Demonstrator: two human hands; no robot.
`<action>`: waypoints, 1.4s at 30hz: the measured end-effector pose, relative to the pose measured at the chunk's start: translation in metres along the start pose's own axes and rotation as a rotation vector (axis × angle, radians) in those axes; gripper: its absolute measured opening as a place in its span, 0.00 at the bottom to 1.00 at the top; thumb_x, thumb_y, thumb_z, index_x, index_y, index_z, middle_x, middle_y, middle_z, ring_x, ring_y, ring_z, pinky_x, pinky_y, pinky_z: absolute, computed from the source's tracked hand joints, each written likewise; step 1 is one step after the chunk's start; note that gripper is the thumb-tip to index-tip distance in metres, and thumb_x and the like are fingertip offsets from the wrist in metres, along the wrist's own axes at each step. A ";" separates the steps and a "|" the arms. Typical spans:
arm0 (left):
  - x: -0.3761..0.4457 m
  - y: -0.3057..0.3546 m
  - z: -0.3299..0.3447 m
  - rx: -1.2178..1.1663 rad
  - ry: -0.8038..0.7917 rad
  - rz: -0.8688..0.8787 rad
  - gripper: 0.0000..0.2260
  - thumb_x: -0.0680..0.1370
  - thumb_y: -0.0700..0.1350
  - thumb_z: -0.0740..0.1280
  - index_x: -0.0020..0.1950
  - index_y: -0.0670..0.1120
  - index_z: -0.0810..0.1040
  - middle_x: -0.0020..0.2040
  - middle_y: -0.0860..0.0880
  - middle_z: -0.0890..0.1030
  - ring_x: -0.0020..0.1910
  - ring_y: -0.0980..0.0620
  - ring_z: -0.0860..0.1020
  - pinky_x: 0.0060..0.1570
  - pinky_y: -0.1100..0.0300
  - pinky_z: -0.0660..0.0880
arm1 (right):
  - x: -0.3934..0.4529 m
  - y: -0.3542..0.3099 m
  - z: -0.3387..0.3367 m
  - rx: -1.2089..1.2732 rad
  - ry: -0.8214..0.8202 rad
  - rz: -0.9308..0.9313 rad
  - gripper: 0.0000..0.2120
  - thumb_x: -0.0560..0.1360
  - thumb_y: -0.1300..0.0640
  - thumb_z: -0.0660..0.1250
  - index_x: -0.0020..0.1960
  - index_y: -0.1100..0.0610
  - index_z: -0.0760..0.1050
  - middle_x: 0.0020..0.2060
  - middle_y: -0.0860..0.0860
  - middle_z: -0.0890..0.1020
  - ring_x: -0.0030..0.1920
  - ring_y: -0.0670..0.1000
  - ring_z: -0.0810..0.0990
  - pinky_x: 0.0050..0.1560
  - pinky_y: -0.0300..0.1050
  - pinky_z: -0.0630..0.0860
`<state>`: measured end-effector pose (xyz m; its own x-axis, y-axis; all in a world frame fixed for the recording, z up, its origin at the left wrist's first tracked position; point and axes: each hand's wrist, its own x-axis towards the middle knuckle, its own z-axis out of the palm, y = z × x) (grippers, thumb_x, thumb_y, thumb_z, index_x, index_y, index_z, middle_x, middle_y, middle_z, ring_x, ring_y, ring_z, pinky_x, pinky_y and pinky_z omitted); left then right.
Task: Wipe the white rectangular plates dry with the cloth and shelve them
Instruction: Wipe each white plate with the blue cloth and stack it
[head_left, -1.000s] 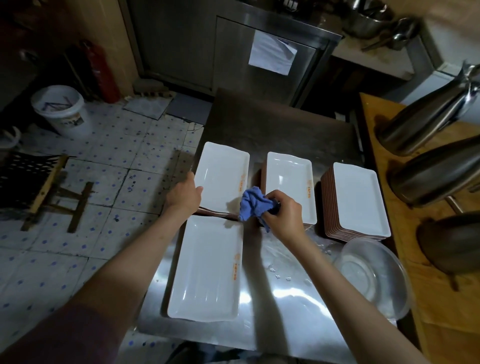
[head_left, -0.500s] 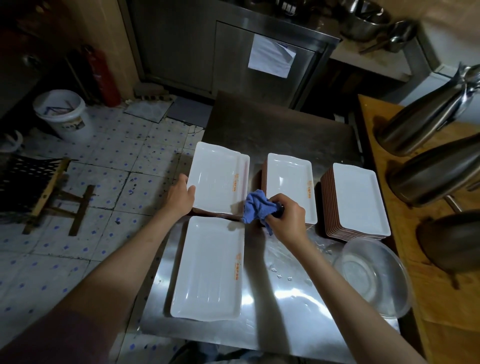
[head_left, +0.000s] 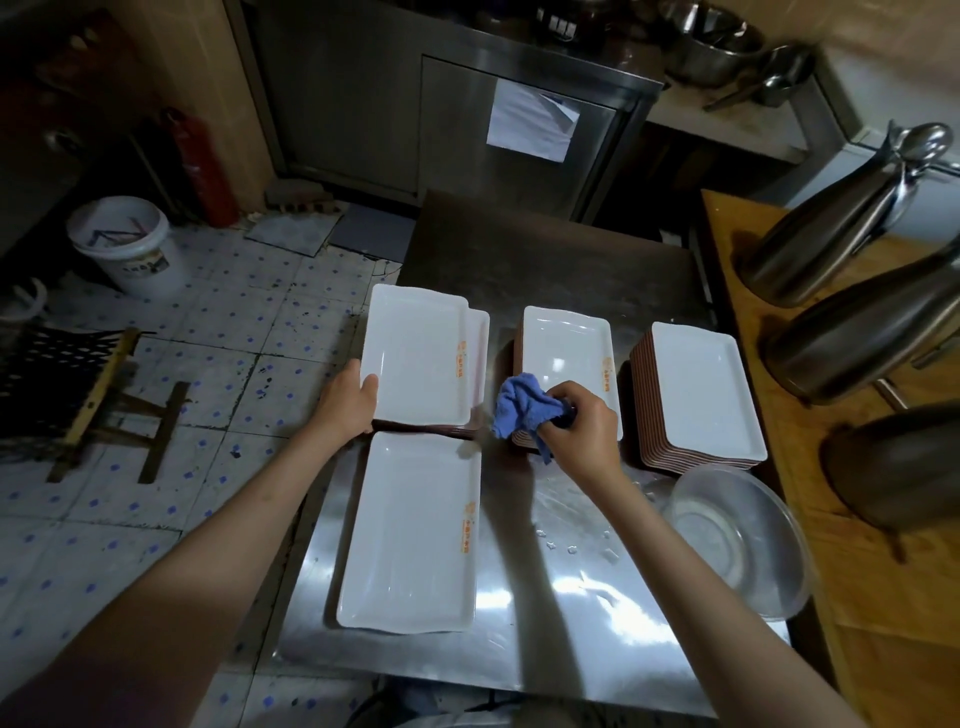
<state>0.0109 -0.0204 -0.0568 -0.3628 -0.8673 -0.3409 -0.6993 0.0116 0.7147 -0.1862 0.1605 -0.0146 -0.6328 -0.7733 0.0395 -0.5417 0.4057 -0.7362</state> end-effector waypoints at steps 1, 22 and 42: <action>-0.002 0.003 0.000 0.003 -0.002 0.003 0.13 0.83 0.44 0.52 0.63 0.38 0.68 0.53 0.46 0.72 0.40 0.46 0.76 0.29 0.59 0.74 | 0.000 0.001 -0.002 0.014 0.009 0.004 0.06 0.67 0.66 0.69 0.38 0.58 0.75 0.29 0.49 0.75 0.30 0.44 0.69 0.30 0.32 0.64; -0.074 0.082 0.095 -0.096 -0.242 0.165 0.14 0.83 0.44 0.52 0.68 0.43 0.62 0.58 0.49 0.73 0.34 0.56 0.75 0.49 0.55 0.73 | -0.035 0.060 -0.117 -0.009 0.228 0.126 0.08 0.67 0.68 0.70 0.40 0.57 0.75 0.33 0.50 0.78 0.34 0.48 0.75 0.34 0.33 0.70; -0.133 0.133 0.208 -0.152 -0.312 0.210 0.14 0.79 0.40 0.65 0.63 0.40 0.76 0.59 0.46 0.80 0.57 0.49 0.77 0.53 0.63 0.69 | -0.078 0.131 -0.203 0.026 0.287 0.201 0.11 0.68 0.68 0.70 0.43 0.55 0.75 0.33 0.43 0.76 0.34 0.41 0.74 0.30 0.28 0.70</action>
<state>-0.1622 0.2000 -0.0440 -0.6739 -0.6608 -0.3304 -0.4996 0.0781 0.8627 -0.3205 0.3729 0.0230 -0.8571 -0.5093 0.0778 -0.3787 0.5203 -0.7654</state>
